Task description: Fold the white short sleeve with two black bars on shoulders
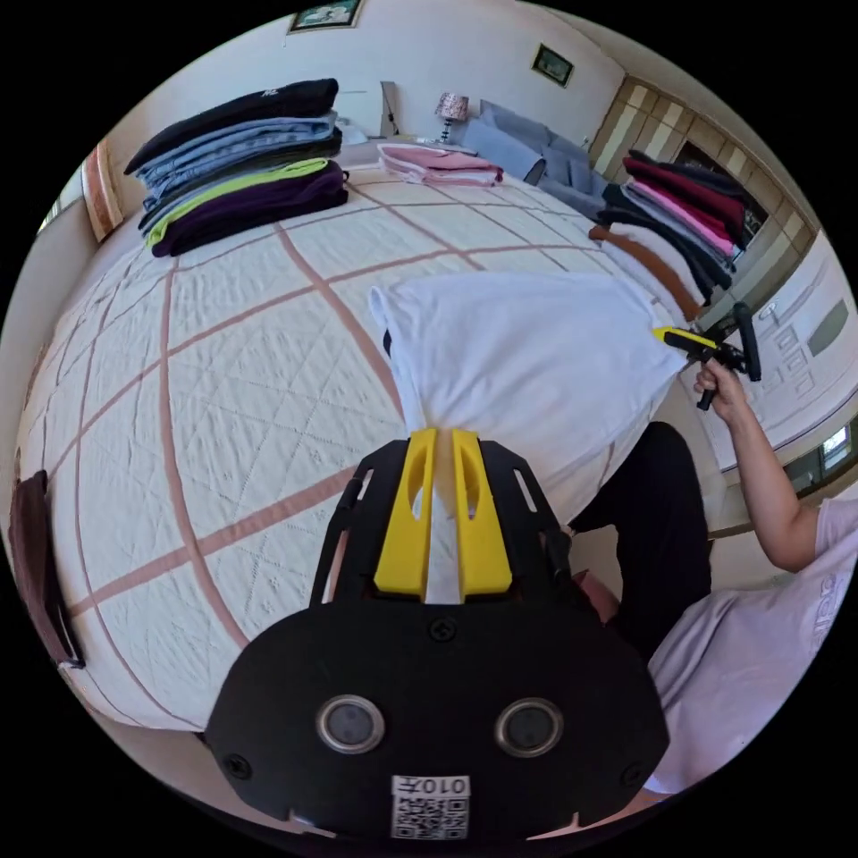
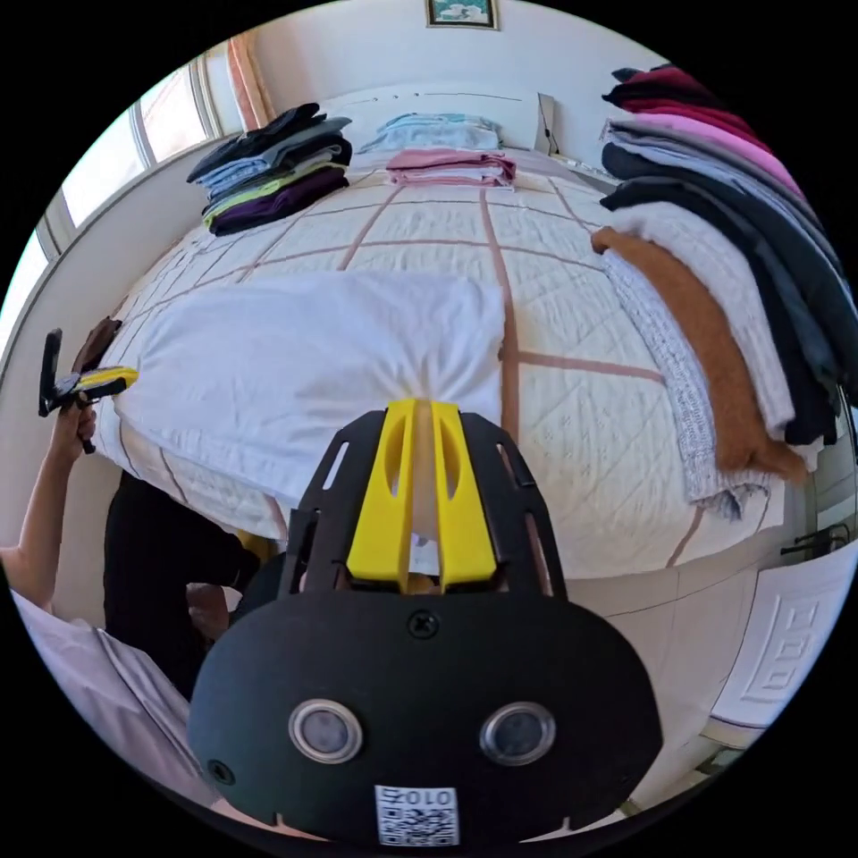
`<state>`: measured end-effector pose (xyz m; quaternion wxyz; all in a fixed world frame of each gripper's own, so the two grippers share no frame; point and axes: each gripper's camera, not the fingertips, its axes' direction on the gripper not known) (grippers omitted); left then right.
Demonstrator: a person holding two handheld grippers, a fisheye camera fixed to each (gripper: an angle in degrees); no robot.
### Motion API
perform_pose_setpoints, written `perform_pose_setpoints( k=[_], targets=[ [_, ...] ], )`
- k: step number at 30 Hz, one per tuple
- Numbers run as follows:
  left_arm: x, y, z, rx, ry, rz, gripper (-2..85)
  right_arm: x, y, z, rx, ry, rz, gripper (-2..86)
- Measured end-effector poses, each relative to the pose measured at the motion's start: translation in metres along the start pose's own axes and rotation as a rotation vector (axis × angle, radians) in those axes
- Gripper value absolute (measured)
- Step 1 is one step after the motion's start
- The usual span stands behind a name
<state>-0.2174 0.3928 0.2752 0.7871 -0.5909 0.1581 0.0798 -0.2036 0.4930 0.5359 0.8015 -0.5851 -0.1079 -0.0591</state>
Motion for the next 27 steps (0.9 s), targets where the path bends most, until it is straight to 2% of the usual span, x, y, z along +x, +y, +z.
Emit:
perform_pose_setpoints(
  k=[2,4,6,10,16,22,27],
  targets=[
    [-0.011,0.009,-0.02,0.075,0.066,-0.058,2.5,-0.01,-0.001,-0.026,0.034,0.06,0.02,3.9],
    [-0.009,0.029,-0.05,0.19,0.021,-0.078,2.4,-0.056,0.004,-0.066,0.192,0.088,-0.049,6.8],
    [-0.005,0.065,-0.078,0.307,-0.019,-0.146,2.3,-0.108,0.006,-0.08,0.263,0.045,-0.165,8.9],
    [0.001,0.1,-0.084,0.317,0.027,-0.181,2.2,-0.255,0.004,-0.056,0.249,-0.043,-0.533,10.3],
    [0.009,0.147,-0.088,0.301,0.06,-0.18,2.2,-0.396,0.001,-0.001,0.149,-0.091,-0.835,12.0],
    [-0.012,0.178,-0.082,0.295,0.125,-0.251,2.5,-0.425,-0.002,0.032,0.093,0.024,-0.906,11.6],
    [-0.011,0.165,-0.072,0.296,0.15,-0.222,3.0,-0.416,-0.007,0.039,0.069,0.013,-0.919,10.1]
  ],
)
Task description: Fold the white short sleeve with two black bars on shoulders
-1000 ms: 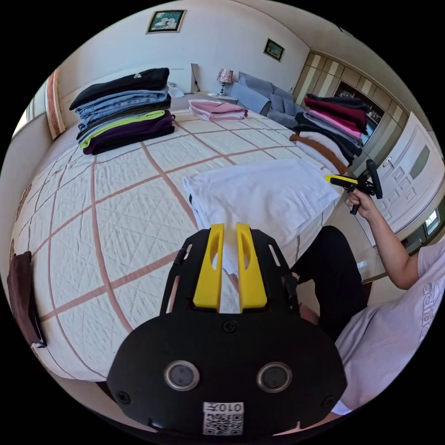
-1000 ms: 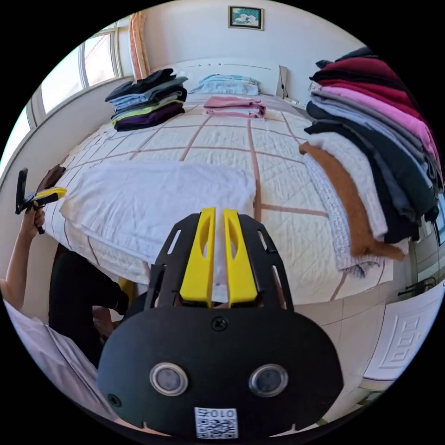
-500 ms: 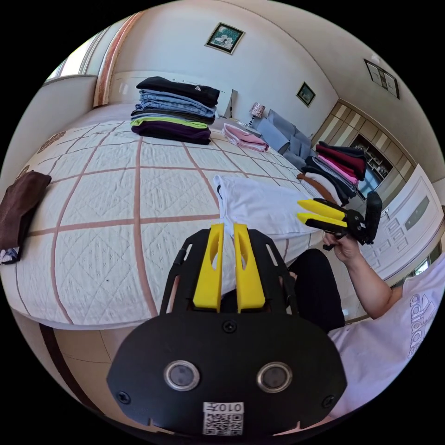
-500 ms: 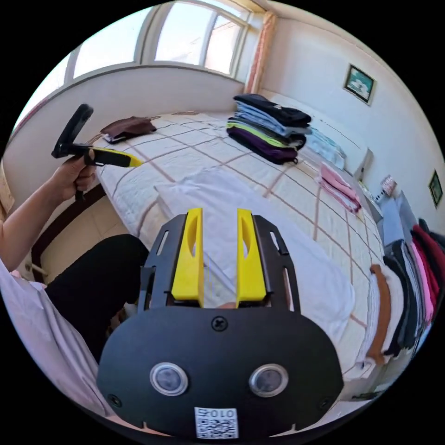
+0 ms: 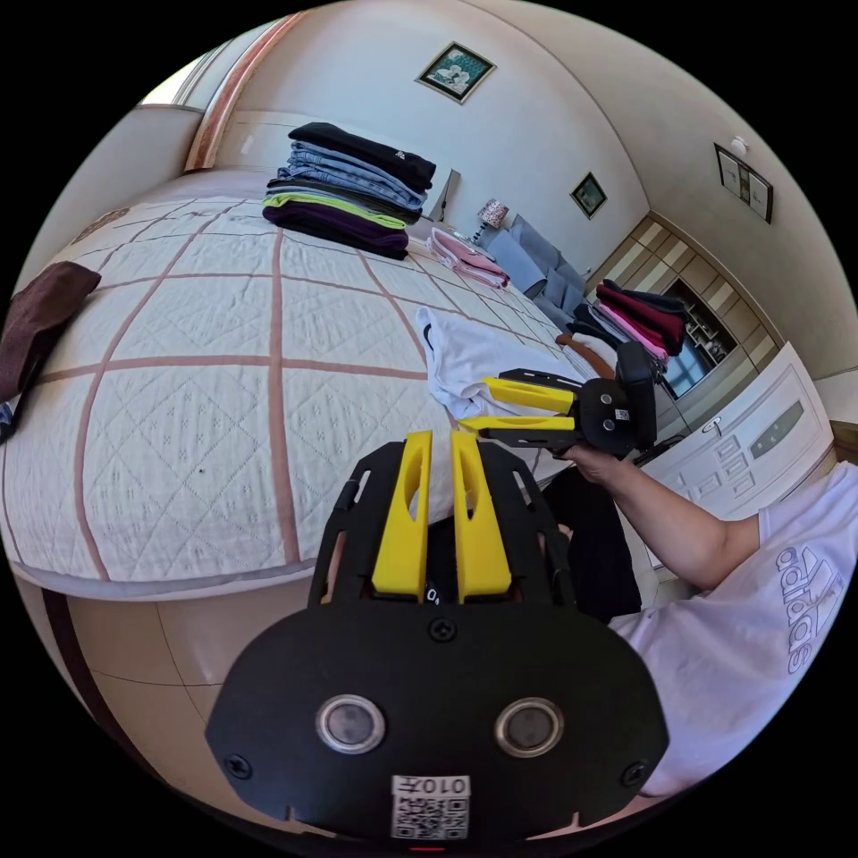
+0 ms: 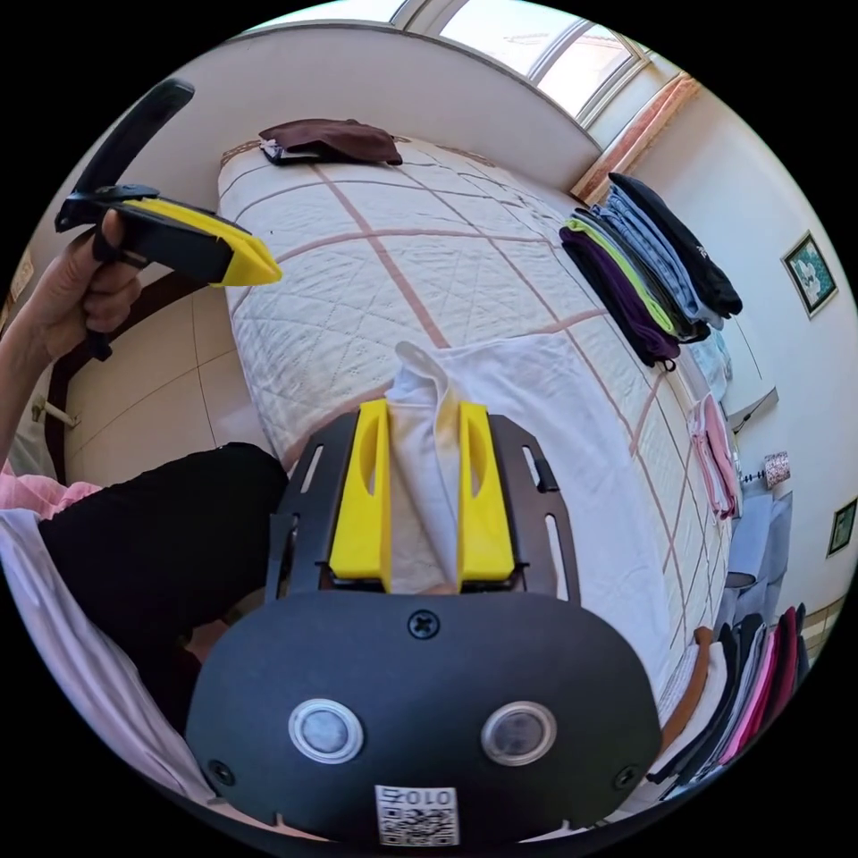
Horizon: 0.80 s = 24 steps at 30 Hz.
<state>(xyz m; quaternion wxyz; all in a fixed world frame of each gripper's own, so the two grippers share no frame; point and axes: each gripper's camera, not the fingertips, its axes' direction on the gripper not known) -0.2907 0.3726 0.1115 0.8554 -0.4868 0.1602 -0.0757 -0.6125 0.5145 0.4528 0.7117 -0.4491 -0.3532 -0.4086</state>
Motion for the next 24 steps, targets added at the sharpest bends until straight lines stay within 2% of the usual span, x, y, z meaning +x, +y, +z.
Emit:
perform_pose_setpoints(
  k=[5,7,9,14,17,21,24],
  targets=[
    [0.006,-0.02,0.027,-0.033,0.024,0.004,4.1,0.014,0.012,0.0,0.002,0.001,0.042,7.2],
    [0.004,-0.033,0.044,-0.084,0.004,-0.003,4.5,0.039,0.025,-0.005,0.043,-0.097,0.139,6.7],
    [-0.002,-0.045,0.061,-0.101,0.062,-0.035,4.9,0.062,0.04,-0.009,0.085,-0.188,0.226,6.5],
    [0.001,-0.044,0.059,-0.008,0.061,-0.094,5.3,0.126,0.077,-0.01,0.168,-0.404,0.4,6.2],
    [0.013,-0.043,0.066,-0.047,0.06,-0.064,5.4,0.186,0.119,-0.024,0.292,-0.543,0.569,6.2],
    [0.03,-0.05,0.069,-0.065,0.056,-0.013,5.5,0.277,0.25,-0.057,0.561,-0.645,0.921,6.1],
    [0.045,-0.059,0.076,-0.077,0.06,0.033,5.5,0.308,0.374,-0.071,0.758,-0.6,1.186,6.0]
  ],
)
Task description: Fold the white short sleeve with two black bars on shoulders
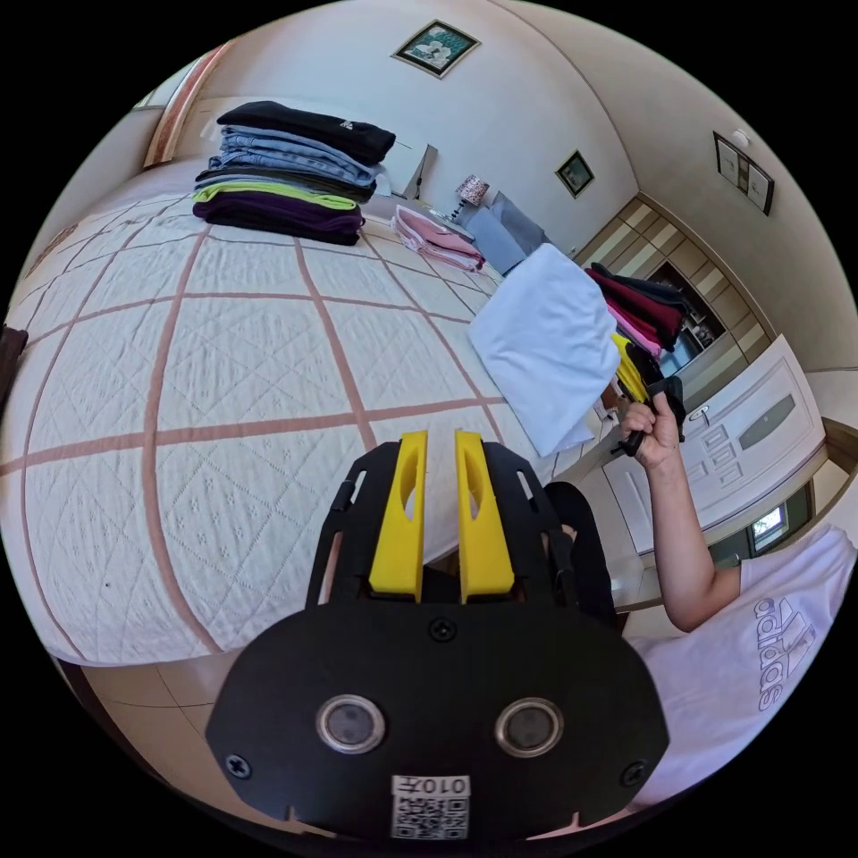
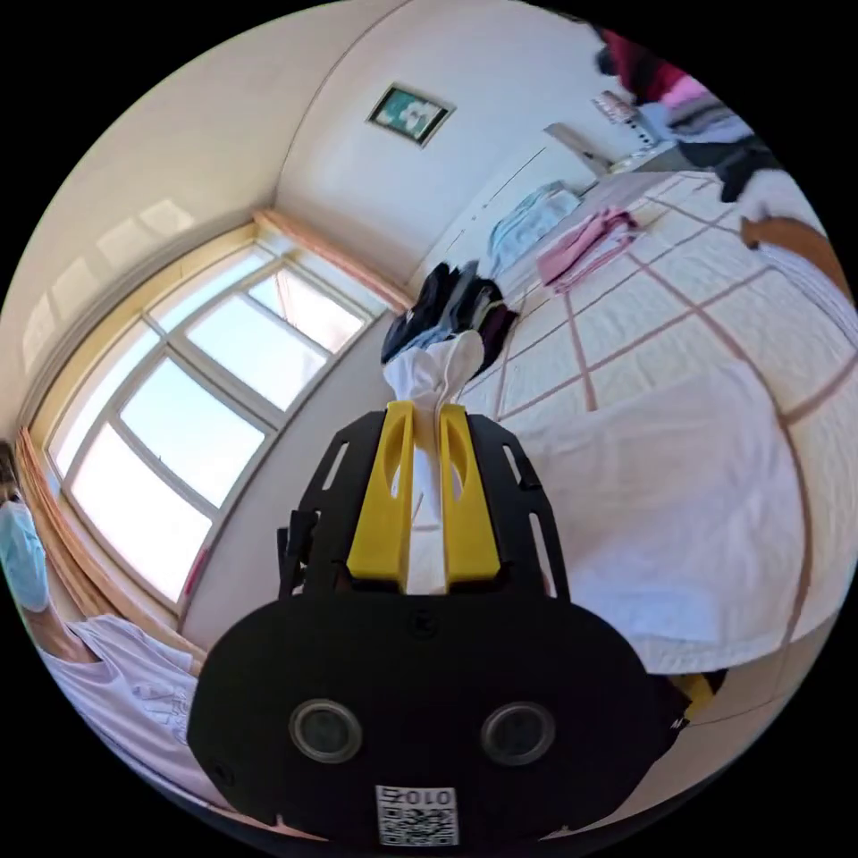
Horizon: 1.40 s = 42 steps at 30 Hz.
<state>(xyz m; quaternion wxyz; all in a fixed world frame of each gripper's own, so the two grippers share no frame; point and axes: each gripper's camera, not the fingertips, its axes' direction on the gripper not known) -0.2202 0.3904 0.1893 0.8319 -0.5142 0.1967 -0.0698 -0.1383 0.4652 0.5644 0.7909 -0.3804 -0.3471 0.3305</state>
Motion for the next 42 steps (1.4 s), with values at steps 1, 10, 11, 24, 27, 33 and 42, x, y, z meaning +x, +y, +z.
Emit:
perform_pose_setpoints(
  k=[1,10,11,24,27,33,42],
  targets=[
    [0.003,-0.002,0.003,-0.004,0.004,0.008,5.5,0.028,0.007,-0.03,0.069,0.029,0.063,6.0],
    [0.049,-0.032,0.045,-0.088,0.046,0.149,5.5,0.149,0.061,-0.078,0.157,-0.002,0.282,8.9],
    [0.053,-0.033,0.047,-0.095,0.043,0.165,5.5,0.15,0.059,-0.079,0.15,-0.006,0.274,9.6],
    [0.063,-0.053,0.08,-0.114,0.115,0.195,6.1,0.12,0.017,-0.098,0.076,0.223,0.128,5.8],
    [0.061,-0.06,0.096,-0.137,0.139,0.193,6.9,0.15,0.04,-0.095,0.04,0.301,0.263,5.8],
    [0.06,-0.099,0.129,-0.136,0.124,0.164,9.9,0.181,0.076,-0.095,0.075,0.18,0.322,6.0],
    [0.044,-0.168,0.224,-0.281,0.279,0.016,11.2,0.197,0.089,-0.098,0.071,0.072,0.351,6.8]
  ],
)
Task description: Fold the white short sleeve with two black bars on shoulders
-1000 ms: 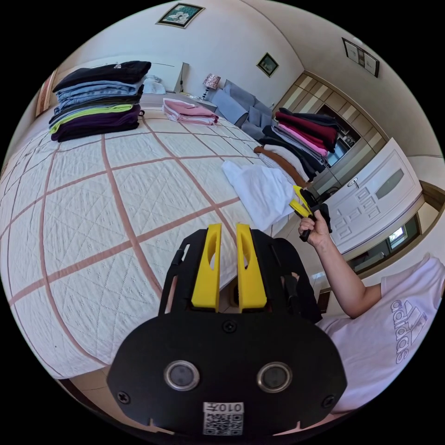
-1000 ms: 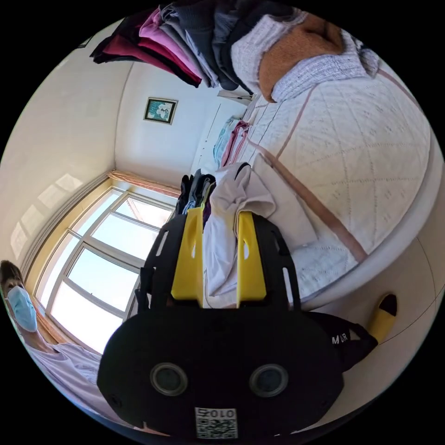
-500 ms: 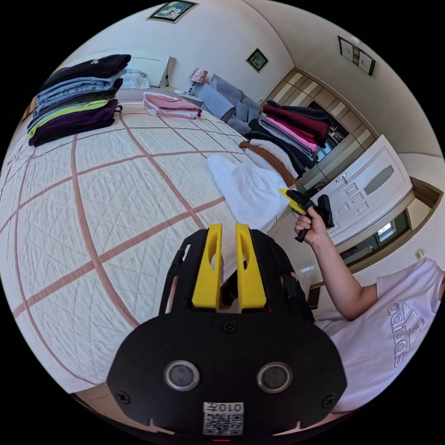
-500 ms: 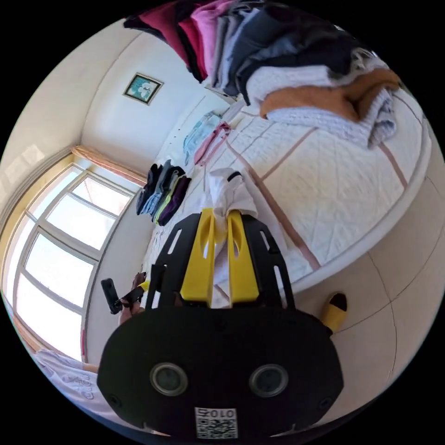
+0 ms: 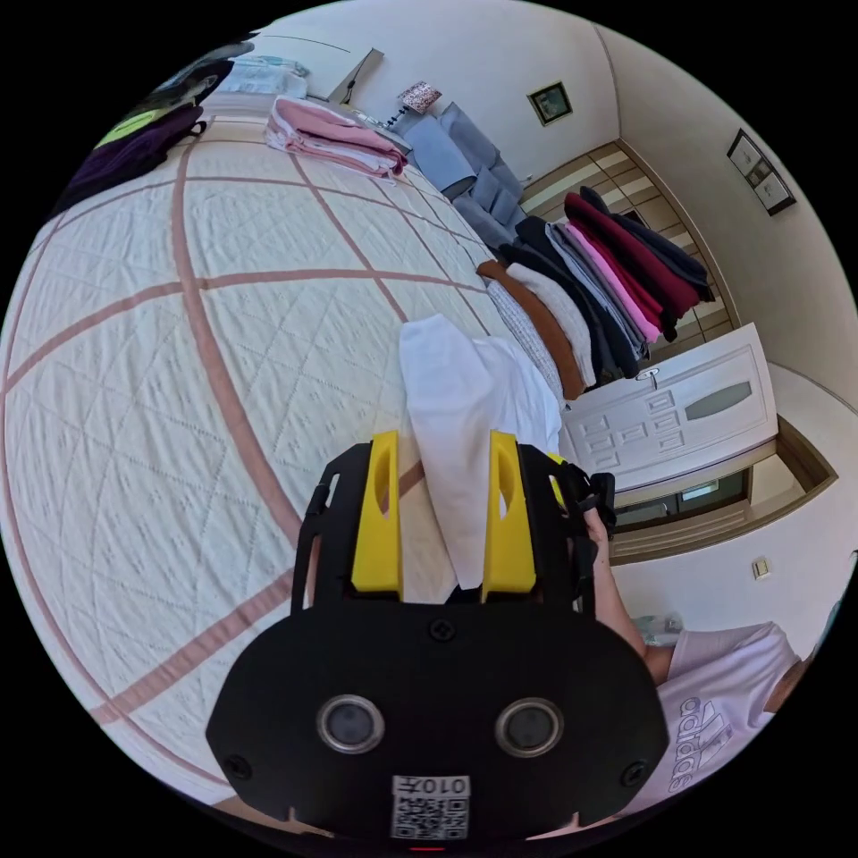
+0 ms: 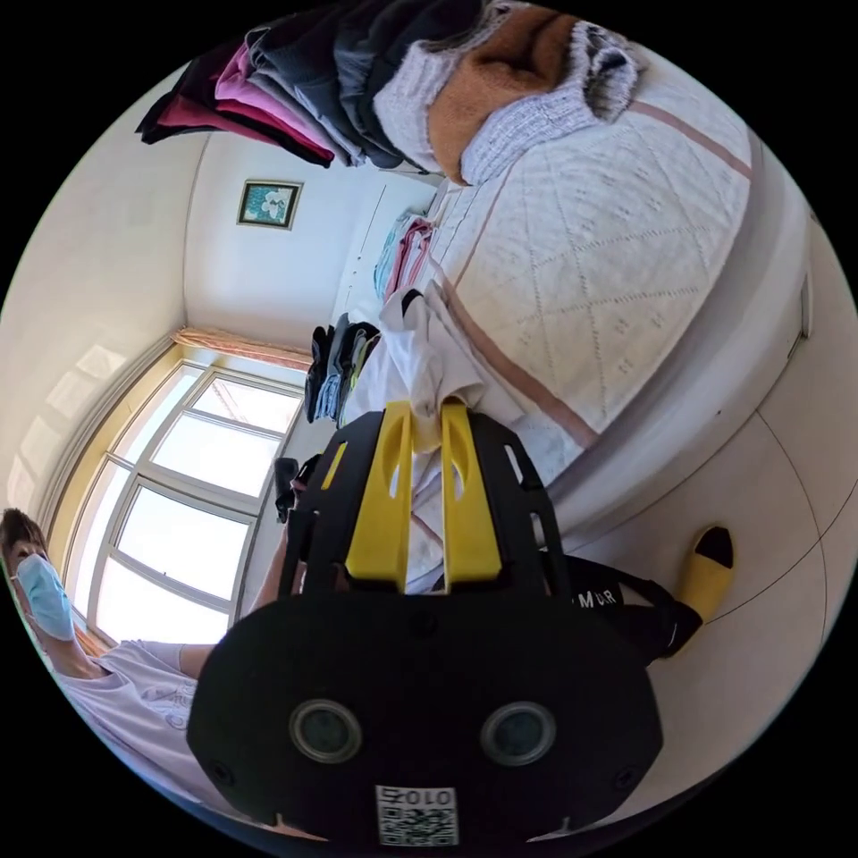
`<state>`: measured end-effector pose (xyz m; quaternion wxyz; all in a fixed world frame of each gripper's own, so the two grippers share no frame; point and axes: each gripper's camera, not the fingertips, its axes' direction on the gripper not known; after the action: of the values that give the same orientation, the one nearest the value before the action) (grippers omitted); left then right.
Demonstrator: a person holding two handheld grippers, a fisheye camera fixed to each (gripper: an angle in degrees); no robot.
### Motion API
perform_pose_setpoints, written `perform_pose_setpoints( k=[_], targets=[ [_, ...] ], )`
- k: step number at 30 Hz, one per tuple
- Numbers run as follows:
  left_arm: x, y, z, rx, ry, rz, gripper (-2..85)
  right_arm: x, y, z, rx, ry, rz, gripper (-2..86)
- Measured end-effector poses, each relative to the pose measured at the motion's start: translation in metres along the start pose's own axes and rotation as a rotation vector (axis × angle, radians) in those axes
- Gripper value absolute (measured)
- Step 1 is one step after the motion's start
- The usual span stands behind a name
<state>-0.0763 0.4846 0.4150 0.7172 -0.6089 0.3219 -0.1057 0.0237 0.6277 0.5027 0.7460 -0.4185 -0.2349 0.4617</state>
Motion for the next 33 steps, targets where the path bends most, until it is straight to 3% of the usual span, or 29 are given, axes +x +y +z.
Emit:
perform_pose_setpoints(
  k=[8,12,22,25,28,33],
  targets=[
    [-0.027,-0.023,0.019,-0.003,0.121,-0.036,5.6,-0.013,0.014,-0.01,0.01,0.16,-0.013,10.4],
    [-0.025,-0.02,0.0,-0.008,0.144,0.016,3.9,-0.025,0.012,0.011,-0.009,0.22,0.002,7.2],
    [-0.058,0.056,-0.119,0.18,-0.021,-0.14,4.1,-0.107,0.024,0.121,-0.374,0.12,-0.26,5.3],
    [-0.101,0.099,-0.13,0.244,0.033,-0.273,5.3,-0.126,0.035,0.163,-0.45,0.158,-0.309,5.3],
    [-0.123,0.128,-0.137,0.247,0.114,-0.316,7.1,-0.133,0.042,0.167,-0.438,0.179,-0.309,5.7],
    [-0.107,0.129,-0.178,0.306,-0.067,-0.189,10.1,-0.154,0.045,0.133,-0.309,0.259,-0.358,8.4]
  ],
)
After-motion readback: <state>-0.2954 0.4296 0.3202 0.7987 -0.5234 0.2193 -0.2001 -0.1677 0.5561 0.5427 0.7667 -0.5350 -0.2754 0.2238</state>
